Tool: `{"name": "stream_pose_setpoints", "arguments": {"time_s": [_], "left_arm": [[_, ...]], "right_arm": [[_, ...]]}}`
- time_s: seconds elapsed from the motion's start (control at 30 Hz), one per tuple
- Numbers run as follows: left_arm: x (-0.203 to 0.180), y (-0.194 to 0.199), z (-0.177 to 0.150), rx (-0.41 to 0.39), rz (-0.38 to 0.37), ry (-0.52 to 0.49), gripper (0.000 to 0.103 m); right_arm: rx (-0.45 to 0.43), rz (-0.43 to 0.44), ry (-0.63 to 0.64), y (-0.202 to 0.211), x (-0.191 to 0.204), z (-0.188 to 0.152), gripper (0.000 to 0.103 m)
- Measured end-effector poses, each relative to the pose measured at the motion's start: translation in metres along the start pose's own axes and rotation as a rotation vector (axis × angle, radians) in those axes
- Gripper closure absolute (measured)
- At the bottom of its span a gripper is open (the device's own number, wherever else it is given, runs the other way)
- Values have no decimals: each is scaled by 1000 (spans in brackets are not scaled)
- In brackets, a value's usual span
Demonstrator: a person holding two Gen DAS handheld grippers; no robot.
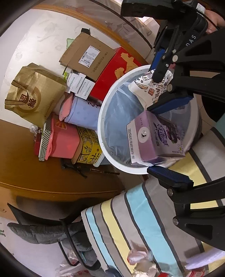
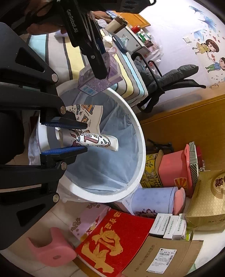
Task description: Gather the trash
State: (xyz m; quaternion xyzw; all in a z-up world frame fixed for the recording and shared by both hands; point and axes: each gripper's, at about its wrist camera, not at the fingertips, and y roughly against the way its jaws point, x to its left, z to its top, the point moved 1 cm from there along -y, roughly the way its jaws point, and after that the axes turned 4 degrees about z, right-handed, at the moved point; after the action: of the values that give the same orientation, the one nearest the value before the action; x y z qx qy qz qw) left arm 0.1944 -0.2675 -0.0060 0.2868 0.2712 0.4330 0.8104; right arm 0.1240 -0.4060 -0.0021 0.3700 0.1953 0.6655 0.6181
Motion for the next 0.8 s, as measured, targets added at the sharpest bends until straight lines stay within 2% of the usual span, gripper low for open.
{"name": "stream_pose_setpoints", "arguments": {"time_s": [0.37, 0.47, 0.6, 0.8], "left_arm": [[-11, -11, 9, -6, -12, -30, 40], [-8, -8, 9, -16, -12, -23, 36], [-3, -2, 9, -28, 2, -9, 36], [4, 15, 4, -49, 11, 5, 36]], "right_arm": [[23, -18, -9, -6, -11, 1, 80], [13, -21, -6, -4, -10, 1, 79], [-8, -21, 2, 2, -7, 3, 72], [-38, -15, 19, 11, 1, 5, 71]]}}
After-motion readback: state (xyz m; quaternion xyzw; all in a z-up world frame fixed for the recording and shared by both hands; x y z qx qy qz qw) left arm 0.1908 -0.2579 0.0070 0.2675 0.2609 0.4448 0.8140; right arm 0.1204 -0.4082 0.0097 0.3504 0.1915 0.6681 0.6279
